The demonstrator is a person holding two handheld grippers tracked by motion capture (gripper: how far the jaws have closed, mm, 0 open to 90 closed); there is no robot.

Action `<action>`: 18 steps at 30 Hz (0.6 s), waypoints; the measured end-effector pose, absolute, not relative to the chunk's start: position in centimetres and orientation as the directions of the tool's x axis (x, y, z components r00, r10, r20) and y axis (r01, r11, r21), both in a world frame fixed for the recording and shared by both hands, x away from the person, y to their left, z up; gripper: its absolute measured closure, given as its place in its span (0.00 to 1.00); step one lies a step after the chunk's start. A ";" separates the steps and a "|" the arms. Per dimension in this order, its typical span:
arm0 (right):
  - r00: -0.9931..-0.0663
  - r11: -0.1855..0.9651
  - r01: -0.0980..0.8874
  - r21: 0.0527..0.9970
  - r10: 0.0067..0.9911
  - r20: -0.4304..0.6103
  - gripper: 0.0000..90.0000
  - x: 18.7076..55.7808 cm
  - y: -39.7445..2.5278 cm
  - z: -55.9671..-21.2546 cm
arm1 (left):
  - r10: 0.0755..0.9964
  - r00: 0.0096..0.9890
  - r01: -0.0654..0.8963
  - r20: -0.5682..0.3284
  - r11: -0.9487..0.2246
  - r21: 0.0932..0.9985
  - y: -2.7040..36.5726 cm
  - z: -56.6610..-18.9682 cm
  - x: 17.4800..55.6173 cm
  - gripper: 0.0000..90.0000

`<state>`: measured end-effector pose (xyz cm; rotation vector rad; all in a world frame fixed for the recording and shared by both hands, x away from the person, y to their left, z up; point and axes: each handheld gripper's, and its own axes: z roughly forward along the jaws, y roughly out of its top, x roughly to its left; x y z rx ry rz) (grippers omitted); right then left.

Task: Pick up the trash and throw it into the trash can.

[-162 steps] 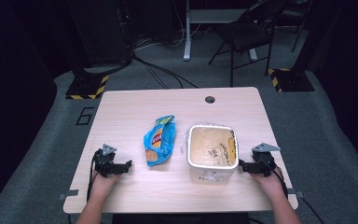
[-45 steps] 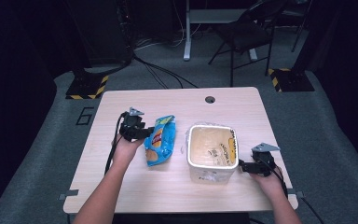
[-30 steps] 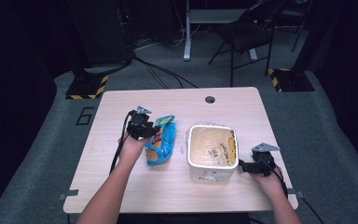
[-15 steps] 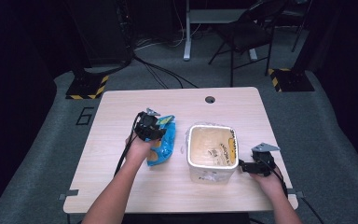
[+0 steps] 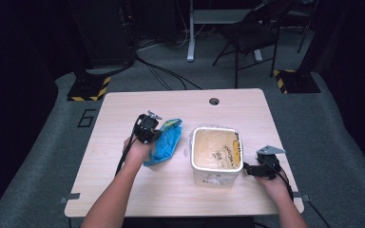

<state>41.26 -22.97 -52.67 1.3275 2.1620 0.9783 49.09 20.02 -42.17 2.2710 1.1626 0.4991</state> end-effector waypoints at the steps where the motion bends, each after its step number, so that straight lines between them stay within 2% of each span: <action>1: -0.456 0.297 0.595 0.747 0.890 0.010 0.23 41.3 -23.0 -52.7 | 0.825 0.559 0.624 0.085 -0.486 0.612 20.4 -41.9 49.0 0.98; 9: -0.457 0.297 0.595 0.747 0.890 0.009 0.23 41.3 -23.0 -52.7 | 0.831 0.554 0.596 0.050 -0.438 0.673 21.7 -40.4 48.3 0.99; 18: -0.456 0.297 0.594 0.747 0.890 0.010 0.22 41.3 -23.0 -52.7 | 0.818 0.573 0.553 0.055 -0.435 0.711 22.5 -37.9 47.2 0.99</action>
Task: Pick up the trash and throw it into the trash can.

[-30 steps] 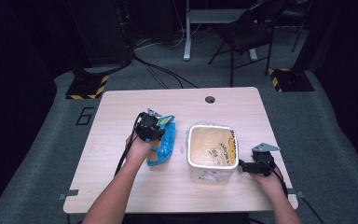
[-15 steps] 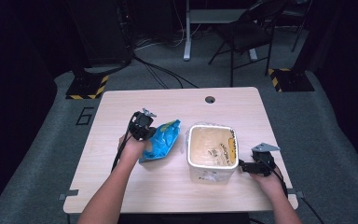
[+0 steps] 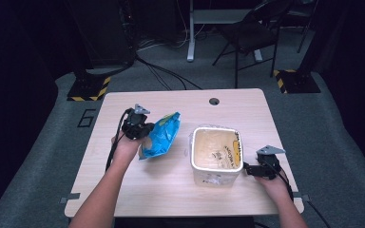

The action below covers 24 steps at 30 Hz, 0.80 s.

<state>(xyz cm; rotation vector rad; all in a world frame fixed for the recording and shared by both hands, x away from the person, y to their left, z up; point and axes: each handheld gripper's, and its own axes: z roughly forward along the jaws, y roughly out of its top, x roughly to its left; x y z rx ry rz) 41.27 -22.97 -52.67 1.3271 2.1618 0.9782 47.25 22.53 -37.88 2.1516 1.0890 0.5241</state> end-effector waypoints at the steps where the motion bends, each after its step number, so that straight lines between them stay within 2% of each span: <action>1: -0.456 0.297 0.594 0.747 0.890 0.010 0.22 41.3 -23.0 -52.7 | 0.817 0.575 0.550 0.051 -0.432 0.715 22.5 -37.7 47.1 0.99; 24: -0.456 0.296 0.594 0.748 0.890 0.010 0.22 41.3 -23.0 -52.7 | 0.767 0.640 0.481 0.046 -0.447 0.754 20.8 -33.7 46.0 0.99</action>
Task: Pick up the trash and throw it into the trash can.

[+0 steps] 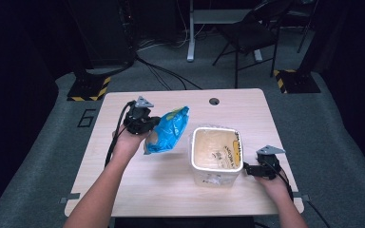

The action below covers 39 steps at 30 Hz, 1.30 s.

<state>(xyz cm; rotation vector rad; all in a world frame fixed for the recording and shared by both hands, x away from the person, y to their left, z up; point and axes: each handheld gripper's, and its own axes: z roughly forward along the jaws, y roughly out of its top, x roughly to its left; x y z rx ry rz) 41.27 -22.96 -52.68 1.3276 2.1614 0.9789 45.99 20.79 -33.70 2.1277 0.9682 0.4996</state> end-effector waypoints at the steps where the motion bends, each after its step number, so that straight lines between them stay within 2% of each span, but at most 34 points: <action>1: -0.456 0.296 0.594 0.748 0.890 0.010 0.22 41.3 -23.0 -52.7 | 0.763 0.645 0.476 0.047 -0.449 0.756 20.7 -33.6 46.0 0.99; 39: -0.461 0.299 0.593 0.748 0.887 0.011 0.22 41.3 -22.9 -52.7 | 0.684 0.726 0.383 0.074 -0.492 0.782 15.7 -30.2 45.4 0.99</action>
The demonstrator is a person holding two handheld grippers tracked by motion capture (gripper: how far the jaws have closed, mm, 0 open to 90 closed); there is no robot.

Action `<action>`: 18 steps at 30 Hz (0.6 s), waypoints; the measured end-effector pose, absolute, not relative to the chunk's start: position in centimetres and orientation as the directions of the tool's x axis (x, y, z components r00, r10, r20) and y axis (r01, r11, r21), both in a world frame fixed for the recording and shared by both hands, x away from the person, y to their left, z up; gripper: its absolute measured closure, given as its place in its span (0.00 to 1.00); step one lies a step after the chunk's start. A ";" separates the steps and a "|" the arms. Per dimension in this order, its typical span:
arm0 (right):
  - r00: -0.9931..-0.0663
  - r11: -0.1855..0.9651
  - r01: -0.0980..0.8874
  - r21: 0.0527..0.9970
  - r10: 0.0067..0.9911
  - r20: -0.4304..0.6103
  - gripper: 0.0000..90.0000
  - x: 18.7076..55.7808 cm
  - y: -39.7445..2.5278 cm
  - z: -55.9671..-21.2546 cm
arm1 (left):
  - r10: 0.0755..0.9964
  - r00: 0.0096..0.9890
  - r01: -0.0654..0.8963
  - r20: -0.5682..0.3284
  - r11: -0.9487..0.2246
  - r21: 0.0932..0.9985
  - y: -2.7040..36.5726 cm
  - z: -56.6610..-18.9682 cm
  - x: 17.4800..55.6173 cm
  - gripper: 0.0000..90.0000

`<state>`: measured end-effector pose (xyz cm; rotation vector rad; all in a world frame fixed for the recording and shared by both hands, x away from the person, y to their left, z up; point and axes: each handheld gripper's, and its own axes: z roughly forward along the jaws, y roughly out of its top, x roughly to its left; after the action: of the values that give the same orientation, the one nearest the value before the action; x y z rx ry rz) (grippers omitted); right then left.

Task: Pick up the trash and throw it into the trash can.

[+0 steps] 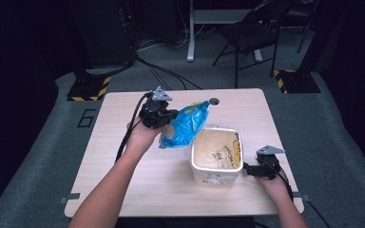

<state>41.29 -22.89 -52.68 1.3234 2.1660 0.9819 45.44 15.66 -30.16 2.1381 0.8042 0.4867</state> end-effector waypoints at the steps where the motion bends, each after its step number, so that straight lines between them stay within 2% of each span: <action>1: -0.461 0.298 0.593 0.748 0.888 0.011 0.22 41.3 -22.9 -52.7 | 0.684 0.726 0.383 0.073 -0.490 0.783 15.5 -30.1 45.4 0.99; 18: -0.461 0.299 0.593 0.748 0.887 0.011 0.22 41.3 -22.9 -52.7 | 0.649 0.756 0.350 0.082 -0.507 0.788 13.1 -29.3 45.2 0.99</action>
<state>41.29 -22.89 -52.68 1.3231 2.1660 0.9821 45.21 13.14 -29.34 2.1448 0.7452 0.4741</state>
